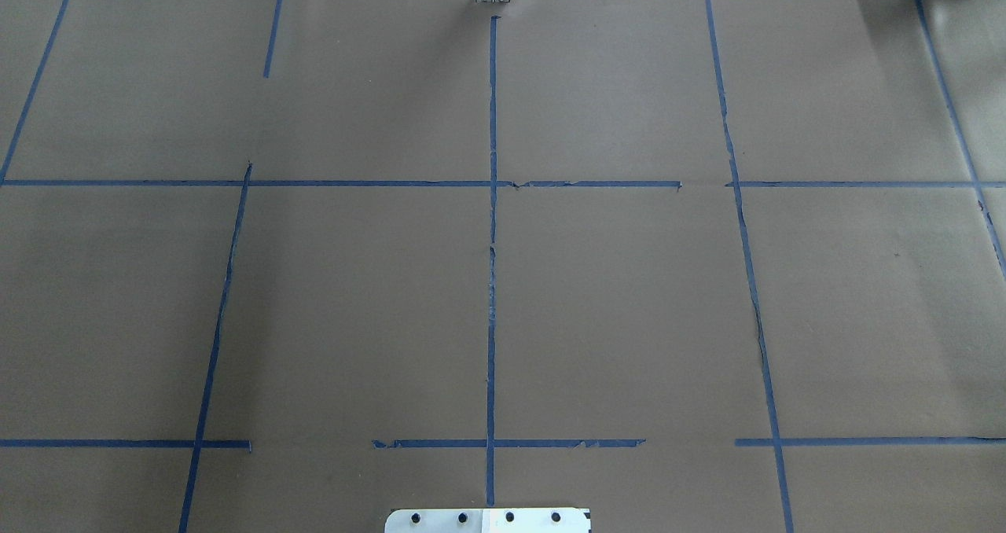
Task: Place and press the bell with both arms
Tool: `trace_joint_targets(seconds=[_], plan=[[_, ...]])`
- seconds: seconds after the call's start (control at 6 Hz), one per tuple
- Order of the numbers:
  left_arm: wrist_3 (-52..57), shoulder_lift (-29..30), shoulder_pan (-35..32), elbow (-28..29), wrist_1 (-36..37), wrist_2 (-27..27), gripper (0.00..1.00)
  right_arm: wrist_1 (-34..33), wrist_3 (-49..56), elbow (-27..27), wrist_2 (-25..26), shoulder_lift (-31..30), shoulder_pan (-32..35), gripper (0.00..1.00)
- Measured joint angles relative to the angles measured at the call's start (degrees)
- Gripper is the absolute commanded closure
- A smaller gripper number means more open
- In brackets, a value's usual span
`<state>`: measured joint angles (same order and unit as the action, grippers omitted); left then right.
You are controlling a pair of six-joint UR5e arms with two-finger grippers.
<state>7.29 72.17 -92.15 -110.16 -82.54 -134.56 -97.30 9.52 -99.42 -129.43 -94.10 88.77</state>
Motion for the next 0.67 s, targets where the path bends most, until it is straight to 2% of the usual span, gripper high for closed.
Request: trace_joint_targets(seconds=[0.67], plan=[[-0.11, 0.75, 0.09, -0.30, -0.04, -0.09, 0.00, 0.09, 0.05, -0.45, -1.32, -0.03, 0.00, 0.00]])
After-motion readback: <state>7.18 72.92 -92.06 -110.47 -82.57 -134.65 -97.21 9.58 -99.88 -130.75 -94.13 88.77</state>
